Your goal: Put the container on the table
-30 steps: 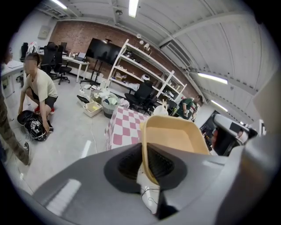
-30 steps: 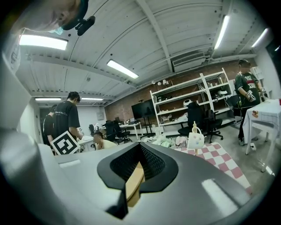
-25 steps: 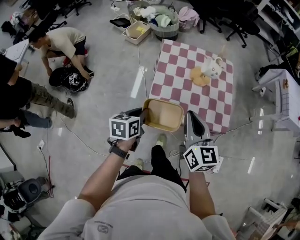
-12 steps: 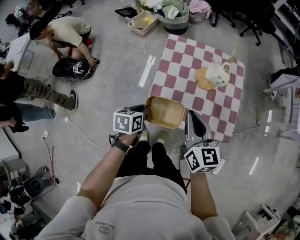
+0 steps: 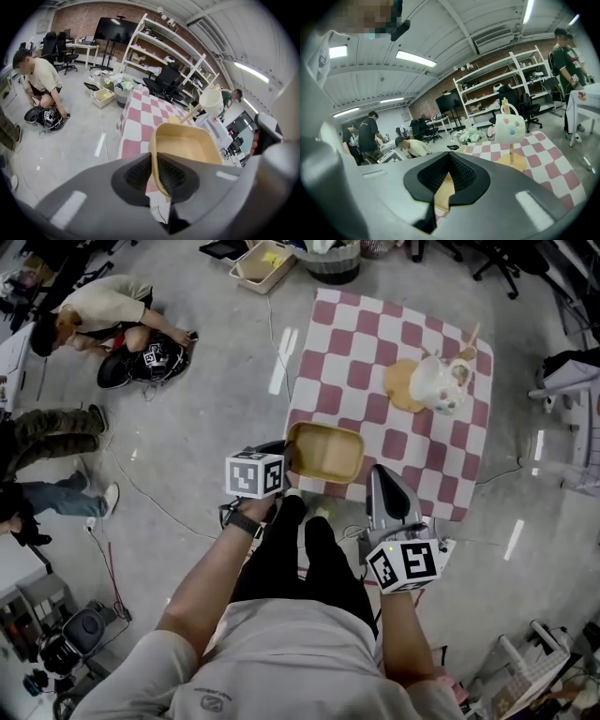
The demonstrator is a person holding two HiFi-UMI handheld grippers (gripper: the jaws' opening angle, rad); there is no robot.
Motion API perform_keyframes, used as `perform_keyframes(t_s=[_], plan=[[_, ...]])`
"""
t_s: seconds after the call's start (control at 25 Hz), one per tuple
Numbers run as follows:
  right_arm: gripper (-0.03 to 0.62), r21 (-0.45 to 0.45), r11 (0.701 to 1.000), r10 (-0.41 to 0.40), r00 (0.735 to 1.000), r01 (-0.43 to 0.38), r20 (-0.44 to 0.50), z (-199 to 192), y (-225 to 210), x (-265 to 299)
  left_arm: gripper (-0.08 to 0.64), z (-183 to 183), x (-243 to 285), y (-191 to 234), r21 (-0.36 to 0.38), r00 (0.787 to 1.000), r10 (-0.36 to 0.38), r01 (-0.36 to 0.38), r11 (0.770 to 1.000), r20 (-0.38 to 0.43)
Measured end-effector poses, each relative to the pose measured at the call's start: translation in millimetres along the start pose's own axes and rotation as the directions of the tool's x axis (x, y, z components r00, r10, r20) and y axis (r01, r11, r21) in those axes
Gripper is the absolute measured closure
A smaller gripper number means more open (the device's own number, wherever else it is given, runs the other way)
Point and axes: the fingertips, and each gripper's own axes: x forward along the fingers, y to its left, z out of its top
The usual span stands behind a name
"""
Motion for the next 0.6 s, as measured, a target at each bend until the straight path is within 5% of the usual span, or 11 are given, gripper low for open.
perform_keyframes(t_s=[0.6], plan=[[0.583, 0.036, 0.998, -0.048, 0.998, 0.05, -0.04, -32.8, -20.5, 85.0, 0.531, 53.6, 101.4, 48.9, -0.012, 0.999, 0.014, -0.015, 1.0, -0.036]])
